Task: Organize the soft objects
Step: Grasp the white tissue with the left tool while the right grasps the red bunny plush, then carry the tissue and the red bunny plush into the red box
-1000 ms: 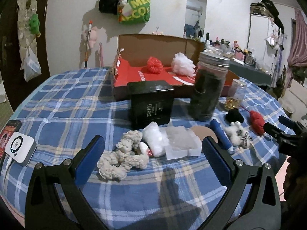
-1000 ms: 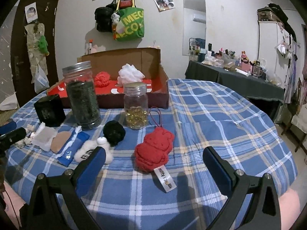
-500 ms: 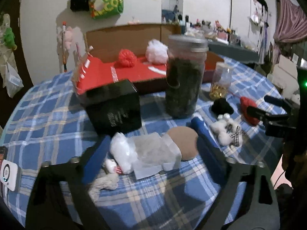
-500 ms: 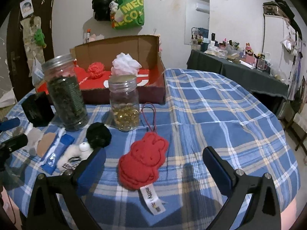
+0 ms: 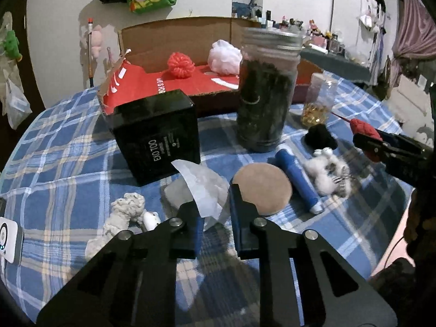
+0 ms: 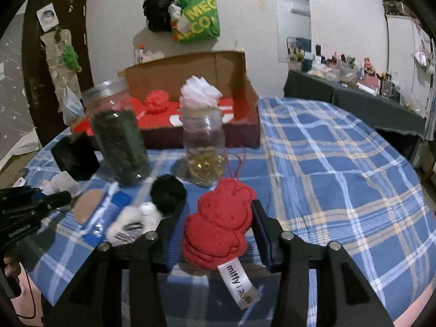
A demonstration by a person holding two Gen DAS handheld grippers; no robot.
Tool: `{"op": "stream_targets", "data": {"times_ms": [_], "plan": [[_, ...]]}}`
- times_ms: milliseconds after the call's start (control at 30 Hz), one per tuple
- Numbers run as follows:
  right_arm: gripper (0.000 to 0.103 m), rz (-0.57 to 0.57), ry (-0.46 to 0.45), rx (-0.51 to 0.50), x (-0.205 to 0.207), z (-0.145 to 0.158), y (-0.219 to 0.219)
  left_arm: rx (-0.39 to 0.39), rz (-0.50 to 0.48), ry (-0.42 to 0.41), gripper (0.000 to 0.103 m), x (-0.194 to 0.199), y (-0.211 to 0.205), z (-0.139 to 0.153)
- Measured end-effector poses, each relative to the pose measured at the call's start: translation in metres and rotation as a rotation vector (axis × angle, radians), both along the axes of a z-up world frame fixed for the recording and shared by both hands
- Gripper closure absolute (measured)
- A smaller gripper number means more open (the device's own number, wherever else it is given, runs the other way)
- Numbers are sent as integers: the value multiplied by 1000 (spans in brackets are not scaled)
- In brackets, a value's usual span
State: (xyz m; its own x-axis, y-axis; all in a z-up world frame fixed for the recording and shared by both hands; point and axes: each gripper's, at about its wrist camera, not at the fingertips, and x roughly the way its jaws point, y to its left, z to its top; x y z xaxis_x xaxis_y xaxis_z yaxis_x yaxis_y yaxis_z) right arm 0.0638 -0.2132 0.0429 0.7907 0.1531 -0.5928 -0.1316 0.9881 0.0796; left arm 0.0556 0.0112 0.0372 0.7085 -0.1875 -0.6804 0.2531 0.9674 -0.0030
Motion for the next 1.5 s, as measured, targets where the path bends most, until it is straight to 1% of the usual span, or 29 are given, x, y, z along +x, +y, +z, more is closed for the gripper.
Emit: {"op": "stream_targets", "data": {"times_ms": [200,300,400,700,1000,1233,1367,1500], "plan": [[54,34,-71,21,-19,20,16,-38,-28,-45,87,-12,-1,18],[54,61,-101,-2,-24,24,29,-64,-58,-50,87,-14,-7,23],[54,85,-106,-4,-25,25,39,-75,-82,-55,87,-15,-14,24],[54,121,-99,20,-25,24,49,-133,-141,-41,87,-15,-26,26],[54,134,-82,29,-21,17,52,-142,-165,-28,87,-13,-38,23],[54,90,-79,16,-24,14,39,-154,-150,-24,87,-13,-32,23],[54,40,-67,3,-27,10,22,-162,-127,-25,87,-16,-16,25],[54,-21,-67,-4,-27,11,2,-163,-76,-29,87,-16,5,28]]}}
